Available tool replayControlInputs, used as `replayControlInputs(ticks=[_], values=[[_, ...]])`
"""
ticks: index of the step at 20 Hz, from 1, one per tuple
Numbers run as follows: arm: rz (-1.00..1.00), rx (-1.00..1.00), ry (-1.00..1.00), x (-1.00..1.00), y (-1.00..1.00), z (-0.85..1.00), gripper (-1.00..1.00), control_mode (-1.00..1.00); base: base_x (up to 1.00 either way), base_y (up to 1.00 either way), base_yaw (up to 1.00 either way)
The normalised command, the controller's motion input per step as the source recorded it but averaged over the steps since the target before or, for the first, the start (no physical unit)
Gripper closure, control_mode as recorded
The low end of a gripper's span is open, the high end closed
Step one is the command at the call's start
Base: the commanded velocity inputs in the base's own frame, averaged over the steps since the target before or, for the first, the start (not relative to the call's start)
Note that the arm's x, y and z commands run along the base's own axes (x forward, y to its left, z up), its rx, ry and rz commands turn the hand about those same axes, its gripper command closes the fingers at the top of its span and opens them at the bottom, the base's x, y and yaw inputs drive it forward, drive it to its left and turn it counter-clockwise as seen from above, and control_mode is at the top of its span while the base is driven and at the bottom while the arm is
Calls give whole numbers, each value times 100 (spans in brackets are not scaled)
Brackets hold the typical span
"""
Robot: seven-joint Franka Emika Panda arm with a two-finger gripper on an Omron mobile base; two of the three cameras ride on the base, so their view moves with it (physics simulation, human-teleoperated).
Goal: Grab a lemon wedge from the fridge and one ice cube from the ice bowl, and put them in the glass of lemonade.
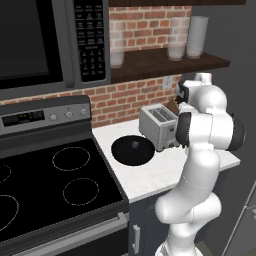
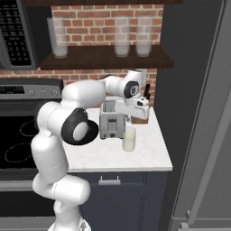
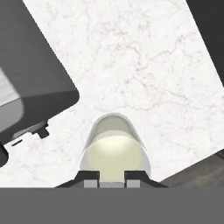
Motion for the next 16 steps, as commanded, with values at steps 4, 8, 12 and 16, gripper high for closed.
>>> replayControlInputs(ticks=[4, 8, 12, 16], values=[[0, 0, 0, 21, -7, -8, 100, -100, 0, 0, 0], [0, 0, 0, 8, -8, -6, 100, -100, 0, 0, 0], [0, 0, 0, 0, -4, 0, 100, -100, 0, 0, 0], [0, 0, 0, -2, -1, 0, 100, -100, 0, 0, 0]])
